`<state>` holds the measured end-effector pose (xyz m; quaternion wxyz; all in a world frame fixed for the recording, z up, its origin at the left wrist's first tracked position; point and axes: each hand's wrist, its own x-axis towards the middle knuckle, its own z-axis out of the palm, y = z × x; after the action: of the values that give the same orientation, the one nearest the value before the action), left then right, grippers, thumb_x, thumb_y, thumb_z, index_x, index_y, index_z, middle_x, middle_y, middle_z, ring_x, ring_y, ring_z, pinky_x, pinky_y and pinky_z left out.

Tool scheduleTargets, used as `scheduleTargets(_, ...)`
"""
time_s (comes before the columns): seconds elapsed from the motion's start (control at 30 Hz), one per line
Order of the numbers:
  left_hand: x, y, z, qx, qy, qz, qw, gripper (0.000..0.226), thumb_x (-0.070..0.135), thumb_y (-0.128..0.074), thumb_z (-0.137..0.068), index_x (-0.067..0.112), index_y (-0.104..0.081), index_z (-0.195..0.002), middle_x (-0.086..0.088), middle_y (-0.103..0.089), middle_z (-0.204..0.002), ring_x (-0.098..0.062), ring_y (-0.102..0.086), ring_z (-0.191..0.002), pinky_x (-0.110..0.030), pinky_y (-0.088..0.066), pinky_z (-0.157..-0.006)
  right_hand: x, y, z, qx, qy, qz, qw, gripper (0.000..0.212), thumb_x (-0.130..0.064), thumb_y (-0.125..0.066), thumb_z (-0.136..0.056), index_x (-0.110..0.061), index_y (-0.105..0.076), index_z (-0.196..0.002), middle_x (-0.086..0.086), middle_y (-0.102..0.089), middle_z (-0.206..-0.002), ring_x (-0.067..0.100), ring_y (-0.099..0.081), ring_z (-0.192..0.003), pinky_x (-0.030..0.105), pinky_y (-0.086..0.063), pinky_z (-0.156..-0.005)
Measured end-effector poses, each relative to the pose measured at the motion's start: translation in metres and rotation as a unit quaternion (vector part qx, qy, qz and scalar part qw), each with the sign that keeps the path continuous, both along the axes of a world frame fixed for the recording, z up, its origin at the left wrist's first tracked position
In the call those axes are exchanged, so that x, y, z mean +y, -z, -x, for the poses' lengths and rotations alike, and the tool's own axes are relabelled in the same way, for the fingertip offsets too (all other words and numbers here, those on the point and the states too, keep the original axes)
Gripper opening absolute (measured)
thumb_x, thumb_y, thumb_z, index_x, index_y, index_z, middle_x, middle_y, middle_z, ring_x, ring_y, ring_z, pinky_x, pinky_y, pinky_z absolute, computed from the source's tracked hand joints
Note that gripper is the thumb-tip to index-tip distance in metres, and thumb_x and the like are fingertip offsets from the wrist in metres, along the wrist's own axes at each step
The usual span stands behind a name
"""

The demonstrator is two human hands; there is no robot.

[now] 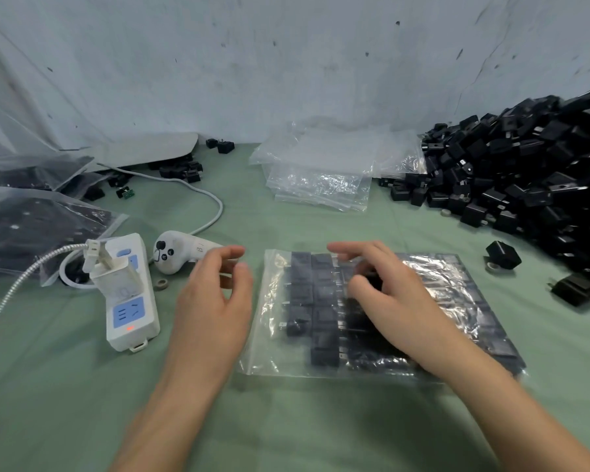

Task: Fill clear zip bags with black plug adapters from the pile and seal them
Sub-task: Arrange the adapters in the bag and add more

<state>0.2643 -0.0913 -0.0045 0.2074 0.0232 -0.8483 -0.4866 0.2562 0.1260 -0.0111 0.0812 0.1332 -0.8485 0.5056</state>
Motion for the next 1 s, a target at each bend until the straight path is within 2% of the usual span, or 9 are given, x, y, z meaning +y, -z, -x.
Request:
scheduleTargets(0.1,0.012,-0.007,-0.008,-0.008,0.096,-0.068,0.993,0.014,0.035,-0.055,-0.098,0.044,-0.062,-0.105,0.020,-0.068,-0.093,-0.005,-0.066,-0.081,-0.016,-0.050,-0.069,-0.014,-0.009,0.000,-0.085,-0.041,0.230,0.969,0.050,-0.016,-0.050,-0.078,-0.045,-0.069,-0.113,-0.017,-0.067,-0.111,0.006,-0.064,-0.100,0.025,-0.053,-0.078)
scheduleTargets(0.2,0.028,-0.008,-0.017,-0.026,0.197,-0.048,0.979,0.016,0.039,-0.054,-0.098,0.047,-0.063,-0.108,0.016,-0.070,-0.093,-0.007,-0.066,-0.075,-0.016,-0.051,-0.065,-0.029,-0.013,-0.002,-0.167,-0.101,0.455,0.869,0.054,-0.002,-0.048,-0.069,-0.023,-0.075,-0.112,0.005,-0.069,-0.108,0.016,-0.067,-0.096,0.033,-0.058,-0.081)
scheduleTargets(0.3,0.038,-0.003,-0.019,-0.019,0.221,-0.006,0.975,0.024,0.043,-0.055,-0.092,0.044,-0.064,-0.114,0.018,-0.064,-0.100,-0.002,-0.063,-0.083,-0.012,-0.045,-0.070,-0.035,-0.014,-0.003,-0.195,-0.107,0.533,0.816,0.053,0.005,-0.045,-0.073,-0.013,-0.074,-0.114,0.015,-0.066,-0.112,0.024,-0.067,-0.096,0.043,-0.057,-0.092)
scheduleTargets(0.43,0.038,0.000,-0.018,-0.034,0.235,0.029,0.971,0.032,0.048,-0.060,-0.089,0.048,-0.058,-0.121,0.018,-0.057,-0.098,-0.003,-0.059,-0.087,-0.012,-0.042,-0.074,-0.032,-0.011,-0.004,-0.222,-0.127,0.577,0.776,0.064,0.006,-0.040,-0.069,-0.011,-0.066,-0.125,0.017,-0.068,-0.120,0.029,-0.067,-0.111,0.041,-0.057,-0.087)
scheduleTargets(0.5,0.037,-0.001,-0.020,-0.039,0.243,0.031,0.969,0.034,0.049,-0.063,-0.086,0.056,-0.054,-0.117,0.021,-0.057,-0.094,-0.001,-0.058,-0.082,-0.009,-0.041,-0.070,-0.030,-0.011,-0.004,-0.226,-0.146,0.573,0.774,0.070,0.001,-0.040,-0.065,-0.014,-0.063,-0.130,0.017,-0.067,-0.127,0.030,-0.063,-0.121,0.043,-0.055,-0.092)
scheduleTargets(0.6,0.036,-0.002,-0.019,-0.038,0.250,0.010,0.967,0.032,0.041,-0.072,-0.084,0.049,-0.058,-0.112,0.016,-0.057,-0.085,-0.003,-0.056,-0.070,-0.009,-0.040,-0.063,-0.029,-0.011,-0.005,-0.226,-0.171,0.565,0.775,0.074,0.000,-0.040,-0.064,-0.015,-0.062,-0.132,0.017,-0.065,-0.131,0.032,-0.060,-0.125,0.046,-0.052,-0.097)
scheduleTargets(0.73,0.033,-0.005,-0.018,-0.013,0.203,0.004,0.979,0.031,0.035,-0.078,-0.082,0.043,-0.055,-0.102,0.016,-0.061,-0.099,-0.005,-0.062,-0.082,-0.012,-0.043,-0.065,-0.033,-0.009,-0.003,-0.226,-0.190,0.558,0.776,0.060,0.001,-0.042,-0.071,-0.014,-0.070,-0.123,0.019,-0.066,-0.129,0.033,-0.065,-0.117,0.047,-0.057,-0.092)
scheduleTargets(0.87,0.022,-0.010,-0.016,-0.009,0.165,-0.024,0.986,0.030,0.039,-0.079,-0.080,0.047,-0.057,-0.100,0.024,-0.066,-0.097,0.000,-0.063,-0.079,-0.007,-0.043,-0.061,-0.034,-0.009,-0.004,-0.188,-0.168,0.445,0.859,0.037,-0.011,-0.050,-0.088,-0.019,-0.074,-0.115,0.010,-0.070,-0.123,0.027,-0.066,-0.116,0.031,-0.056,-0.087)
scheduleTargets(1.0,0.015,-0.014,-0.016,-0.014,0.152,-0.037,0.988,0.024,0.057,-0.062,-0.081,0.047,-0.059,-0.103,0.018,-0.069,-0.091,-0.005,-0.064,-0.076,-0.013,-0.047,-0.062,-0.033,-0.008,-0.004,-0.158,-0.124,0.326,0.924,0.030,-0.026,-0.055,-0.092,-0.031,-0.074,-0.113,0.001,-0.074,-0.115,0.018,-0.071,-0.105,0.031,-0.057,-0.085)
